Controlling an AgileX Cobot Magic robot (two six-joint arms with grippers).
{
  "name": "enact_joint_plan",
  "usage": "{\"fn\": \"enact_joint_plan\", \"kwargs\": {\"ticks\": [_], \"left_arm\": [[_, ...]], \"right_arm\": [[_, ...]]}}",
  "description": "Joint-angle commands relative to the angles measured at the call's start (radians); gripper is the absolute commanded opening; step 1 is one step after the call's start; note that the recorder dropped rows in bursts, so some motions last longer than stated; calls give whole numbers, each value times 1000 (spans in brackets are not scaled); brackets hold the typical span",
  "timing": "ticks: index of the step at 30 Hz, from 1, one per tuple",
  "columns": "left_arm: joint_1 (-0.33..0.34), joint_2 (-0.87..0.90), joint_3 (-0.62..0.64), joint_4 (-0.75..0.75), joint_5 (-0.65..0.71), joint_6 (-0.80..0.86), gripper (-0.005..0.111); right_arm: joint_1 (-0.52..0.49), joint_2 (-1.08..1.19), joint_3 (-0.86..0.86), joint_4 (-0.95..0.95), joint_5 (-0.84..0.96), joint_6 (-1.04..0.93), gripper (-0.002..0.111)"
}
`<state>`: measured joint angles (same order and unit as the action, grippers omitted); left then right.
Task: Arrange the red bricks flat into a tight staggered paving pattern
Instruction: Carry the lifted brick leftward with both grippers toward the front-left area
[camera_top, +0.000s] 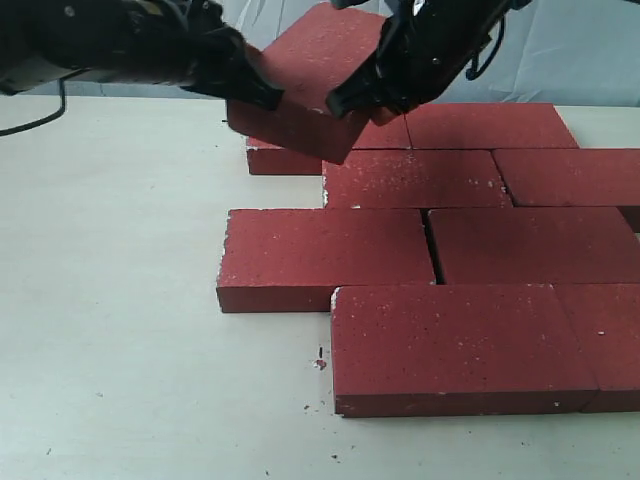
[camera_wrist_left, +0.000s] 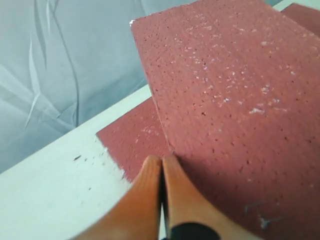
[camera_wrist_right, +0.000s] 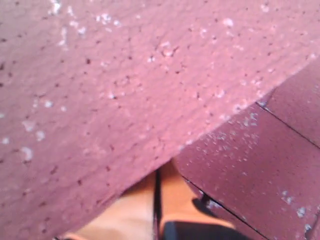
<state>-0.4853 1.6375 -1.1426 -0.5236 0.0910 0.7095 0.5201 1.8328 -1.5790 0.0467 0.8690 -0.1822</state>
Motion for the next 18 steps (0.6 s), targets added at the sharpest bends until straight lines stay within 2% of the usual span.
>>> {"fn": "enact_joint_plan", "kwargs": {"ticks": [1, 6, 18], "left_arm": [[37, -66, 105, 11, 22, -13, 0], [146, -135, 216, 51, -11, -17, 0], [382, -147, 366, 70, -56, -23, 0]], "right_arm": [[99, 26, -11, 146, -148, 0, -1], [180, 97, -11, 165, -236, 0, -1], [324, 253, -11, 176, -455, 0, -1]]}}
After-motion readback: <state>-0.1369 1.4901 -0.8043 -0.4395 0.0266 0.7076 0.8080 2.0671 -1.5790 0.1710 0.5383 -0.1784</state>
